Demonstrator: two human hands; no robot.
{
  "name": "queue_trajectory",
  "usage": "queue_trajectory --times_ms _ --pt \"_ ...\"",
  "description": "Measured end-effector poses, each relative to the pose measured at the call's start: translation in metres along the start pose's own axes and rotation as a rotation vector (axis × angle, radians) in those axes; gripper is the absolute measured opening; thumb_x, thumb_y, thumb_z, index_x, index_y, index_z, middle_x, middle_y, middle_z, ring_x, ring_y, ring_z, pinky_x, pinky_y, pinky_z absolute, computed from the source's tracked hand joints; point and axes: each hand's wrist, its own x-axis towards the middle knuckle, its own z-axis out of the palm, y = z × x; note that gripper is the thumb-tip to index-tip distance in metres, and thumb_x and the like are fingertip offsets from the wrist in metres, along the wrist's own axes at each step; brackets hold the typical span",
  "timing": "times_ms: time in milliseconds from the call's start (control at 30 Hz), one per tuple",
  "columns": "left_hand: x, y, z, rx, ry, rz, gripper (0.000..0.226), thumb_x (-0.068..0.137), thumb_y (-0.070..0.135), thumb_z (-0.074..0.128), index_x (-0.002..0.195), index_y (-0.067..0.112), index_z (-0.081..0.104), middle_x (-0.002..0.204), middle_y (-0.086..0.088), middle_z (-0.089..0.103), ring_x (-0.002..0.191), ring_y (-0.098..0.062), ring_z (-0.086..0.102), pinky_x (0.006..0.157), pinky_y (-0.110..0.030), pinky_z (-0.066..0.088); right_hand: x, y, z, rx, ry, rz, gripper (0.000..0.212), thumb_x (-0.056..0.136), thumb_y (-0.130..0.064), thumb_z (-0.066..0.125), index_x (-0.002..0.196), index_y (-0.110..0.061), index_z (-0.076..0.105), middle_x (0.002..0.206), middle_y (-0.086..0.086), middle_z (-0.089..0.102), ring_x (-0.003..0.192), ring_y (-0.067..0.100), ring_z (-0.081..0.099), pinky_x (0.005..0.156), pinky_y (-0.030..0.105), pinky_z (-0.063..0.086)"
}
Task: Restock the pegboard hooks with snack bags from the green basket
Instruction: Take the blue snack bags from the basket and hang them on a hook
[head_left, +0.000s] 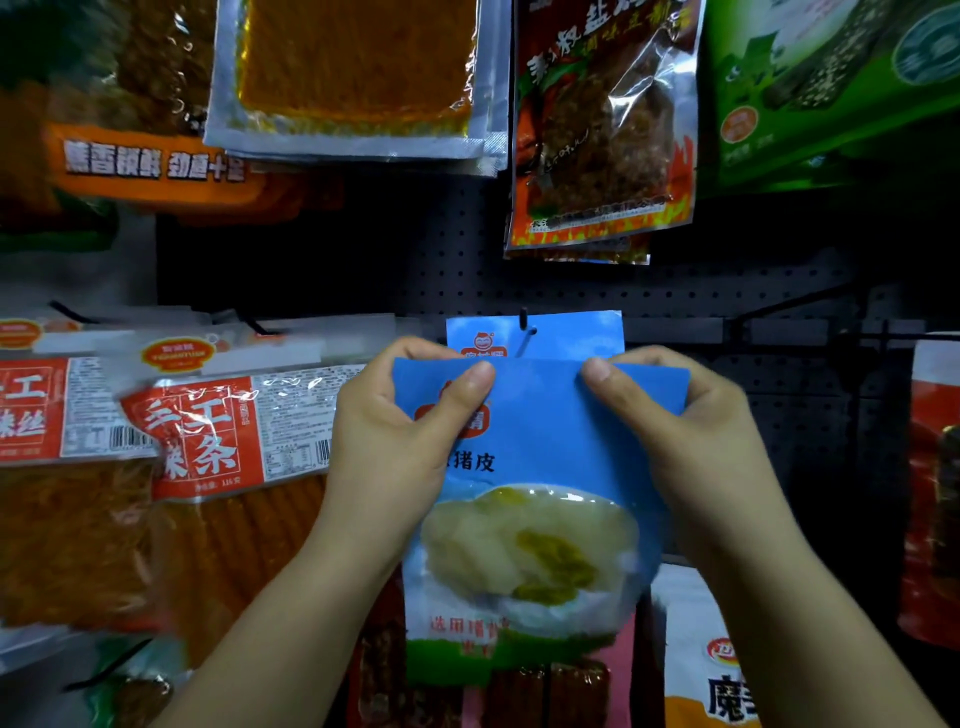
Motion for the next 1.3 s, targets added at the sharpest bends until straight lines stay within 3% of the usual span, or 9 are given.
queue_trajectory --times_ms 133,267,400,533,800,967,1067,1167,1300 --pt "0.012 0.003 -0.003 0.034 0.044 0.081 0.013 0.072 0.033 0.073 0.067 0.037 0.062 0.06 0.016 0.065 0.055 0.003 0.059 0.05 -0.013 0.046 0.007 -0.015 0.01 -0.118 0.021 -0.128 0.023 0.082 -0.032 0.07 0.062 -0.023 0.062 0.062 -0.013 0.066 0.056 -0.003 0.06 0.048 0.012 0.044" --pt "0.026 0.01 -0.002 0.047 0.048 0.163 0.017 0.081 0.024 0.07 0.071 0.03 0.058 0.06 0.018 0.063 0.056 0.005 0.058 0.051 -0.011 0.044 0.018 -0.022 0.014 -0.182 0.068 -0.177 0.03 0.085 -0.032 0.069 0.065 -0.014 0.056 0.06 -0.009 0.061 0.054 0.0 0.055 0.047 0.015 0.041" --pt "0.035 0.016 0.002 0.077 0.043 0.192 0.018 0.083 0.022 0.07 0.071 0.026 0.057 0.058 0.018 0.063 0.054 0.005 0.057 0.05 -0.011 0.044 0.029 -0.025 0.015 -0.198 0.105 -0.192 0.03 0.085 -0.033 0.069 0.064 -0.019 0.054 0.058 -0.008 0.056 0.052 0.004 0.051 0.048 0.017 0.039" --pt "0.041 0.012 0.005 0.126 0.038 0.158 0.017 0.083 0.024 0.071 0.071 0.026 0.058 0.057 0.018 0.063 0.053 0.004 0.057 0.051 -0.013 0.045 0.036 -0.018 0.015 -0.212 0.117 -0.132 0.03 0.085 -0.035 0.069 0.065 -0.017 0.054 0.06 -0.005 0.056 0.055 0.008 0.053 0.052 0.023 0.04" --pt "0.044 -0.015 0.005 0.135 0.02 0.062 0.017 0.082 0.027 0.072 0.071 0.028 0.06 0.059 0.016 0.064 0.053 0.005 0.059 0.047 -0.013 0.045 0.044 0.003 0.015 -0.262 0.127 -0.089 0.032 0.084 -0.035 0.07 0.061 -0.02 0.052 0.056 -0.007 0.055 0.052 0.006 0.051 0.049 0.021 0.04" --pt "0.036 -0.043 0.004 0.206 -0.006 0.015 0.016 0.08 0.03 0.073 0.084 0.038 0.059 0.081 0.024 0.07 0.074 0.005 0.066 0.064 -0.018 0.052 0.054 0.023 0.012 -0.27 0.129 0.002 0.029 0.084 -0.037 0.069 0.064 -0.021 0.055 0.056 -0.01 0.061 0.053 0.005 0.057 0.047 0.018 0.043" --pt "0.023 -0.062 0.003 0.244 -0.031 -0.101 0.031 0.076 0.031 0.076 0.089 0.044 0.051 0.086 0.027 0.069 0.081 0.005 0.066 0.073 -0.027 0.054 0.067 0.035 0.01 -0.394 0.154 -0.01 0.026 0.084 -0.037 0.068 0.066 -0.021 0.057 0.065 -0.006 0.065 0.064 0.011 0.063 0.056 0.028 0.049" --pt "0.017 -0.075 0.007 0.278 -0.059 -0.171 0.041 0.075 0.026 0.076 0.095 0.043 0.044 0.089 0.022 0.066 0.087 0.002 0.064 0.075 -0.024 0.052 0.08 0.045 0.011 -0.588 0.165 -0.031 0.028 0.086 -0.042 0.063 0.069 -0.023 0.053 0.072 0.0 0.062 0.076 0.023 0.061 0.063 0.04 0.048" --pt "0.025 -0.08 0.018 0.401 -0.13 -0.144 0.044 0.082 0.024 0.07 0.108 0.04 0.038 0.091 0.027 0.054 0.083 0.013 0.051 0.061 -0.011 0.036 0.097 0.054 0.011 -0.976 0.169 -0.068 0.035 0.09 -0.051 0.053 0.102 -0.02 0.062 0.101 0.006 0.068 0.099 0.031 0.06 0.065 0.032 0.034"
